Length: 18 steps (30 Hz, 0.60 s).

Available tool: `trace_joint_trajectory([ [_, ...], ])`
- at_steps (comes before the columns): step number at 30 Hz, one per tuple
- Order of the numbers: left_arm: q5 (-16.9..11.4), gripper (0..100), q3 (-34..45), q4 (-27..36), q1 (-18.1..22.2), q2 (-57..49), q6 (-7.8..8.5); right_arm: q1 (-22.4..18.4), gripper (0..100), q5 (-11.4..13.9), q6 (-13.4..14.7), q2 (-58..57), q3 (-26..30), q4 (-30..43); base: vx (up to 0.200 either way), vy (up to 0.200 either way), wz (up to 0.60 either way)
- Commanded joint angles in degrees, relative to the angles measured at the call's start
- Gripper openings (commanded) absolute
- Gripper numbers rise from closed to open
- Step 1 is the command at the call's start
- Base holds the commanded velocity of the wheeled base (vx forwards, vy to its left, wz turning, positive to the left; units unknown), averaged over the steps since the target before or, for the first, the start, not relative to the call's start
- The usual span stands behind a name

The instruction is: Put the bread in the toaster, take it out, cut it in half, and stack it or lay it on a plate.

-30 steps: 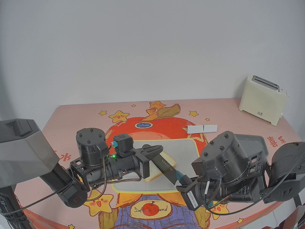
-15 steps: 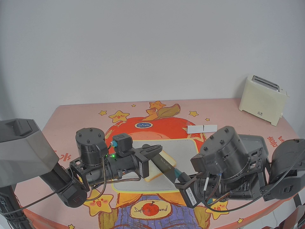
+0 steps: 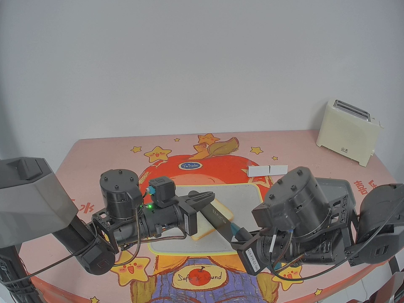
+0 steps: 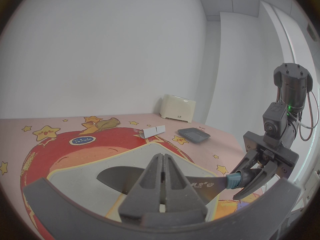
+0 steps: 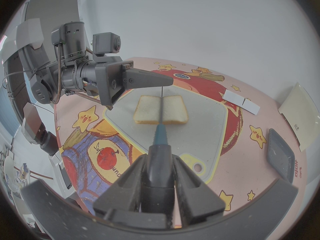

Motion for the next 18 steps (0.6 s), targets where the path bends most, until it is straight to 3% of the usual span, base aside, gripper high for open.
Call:
trace_joint_trajectory([
  [1,-0.1,0,0.0,0.1,0.0,-0.1,-0.04,0.0,0,0.1,0.1,0.0,0.3,0.0,0.000,0.000,0.00],
  [18,-0.1,0,-0.1,-0.2,-0.1,-0.1,0.05,0.5,0,0.1,0.1,0.3,1.9,-0.1,0.000,0.000,0.00],
])
